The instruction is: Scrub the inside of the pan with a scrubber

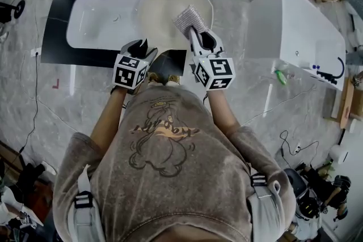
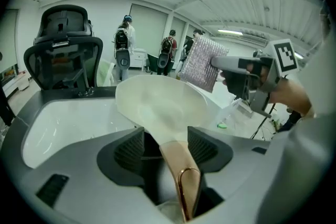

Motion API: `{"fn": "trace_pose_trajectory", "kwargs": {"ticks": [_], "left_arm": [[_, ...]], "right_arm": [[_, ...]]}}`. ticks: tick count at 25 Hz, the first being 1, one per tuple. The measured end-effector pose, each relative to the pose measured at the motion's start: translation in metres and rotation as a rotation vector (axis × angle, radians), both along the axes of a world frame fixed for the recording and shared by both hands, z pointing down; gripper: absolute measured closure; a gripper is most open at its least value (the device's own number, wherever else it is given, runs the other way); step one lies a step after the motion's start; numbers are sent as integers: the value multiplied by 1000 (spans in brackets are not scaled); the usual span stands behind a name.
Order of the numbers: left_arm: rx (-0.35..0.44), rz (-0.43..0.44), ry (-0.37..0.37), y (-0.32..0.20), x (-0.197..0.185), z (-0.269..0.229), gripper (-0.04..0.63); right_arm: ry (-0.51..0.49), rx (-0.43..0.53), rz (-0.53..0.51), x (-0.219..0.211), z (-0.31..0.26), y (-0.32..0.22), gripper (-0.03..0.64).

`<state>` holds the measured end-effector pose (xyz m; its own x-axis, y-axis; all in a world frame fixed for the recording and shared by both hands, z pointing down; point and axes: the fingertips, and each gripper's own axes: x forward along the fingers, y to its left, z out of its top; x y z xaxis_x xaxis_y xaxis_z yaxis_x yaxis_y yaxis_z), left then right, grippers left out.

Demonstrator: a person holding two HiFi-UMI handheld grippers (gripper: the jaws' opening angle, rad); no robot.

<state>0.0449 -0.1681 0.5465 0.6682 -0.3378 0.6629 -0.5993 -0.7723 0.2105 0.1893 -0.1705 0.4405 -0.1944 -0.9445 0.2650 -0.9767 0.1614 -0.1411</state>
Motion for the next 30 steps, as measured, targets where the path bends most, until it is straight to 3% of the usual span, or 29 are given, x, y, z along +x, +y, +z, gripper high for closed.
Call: {"fn": "trace_pose_trajectory", "kwargs": {"ticks": [6, 14, 19, 30], "left_arm": [[-120, 74, -58, 23, 4, 27, 339], [-147, 107, -108, 29, 7, 37, 339], [-159, 108, -110, 27, 7, 38, 339], [-162, 92, -110, 28, 11, 37, 339]], "right_arm": [[-1, -15, -25, -2, 6, -6, 540], [33, -33, -87, -5, 11, -10, 538], [65, -127, -263, -24, 35, -19, 538], [308, -268, -677, -90, 90, -43, 538]]}}
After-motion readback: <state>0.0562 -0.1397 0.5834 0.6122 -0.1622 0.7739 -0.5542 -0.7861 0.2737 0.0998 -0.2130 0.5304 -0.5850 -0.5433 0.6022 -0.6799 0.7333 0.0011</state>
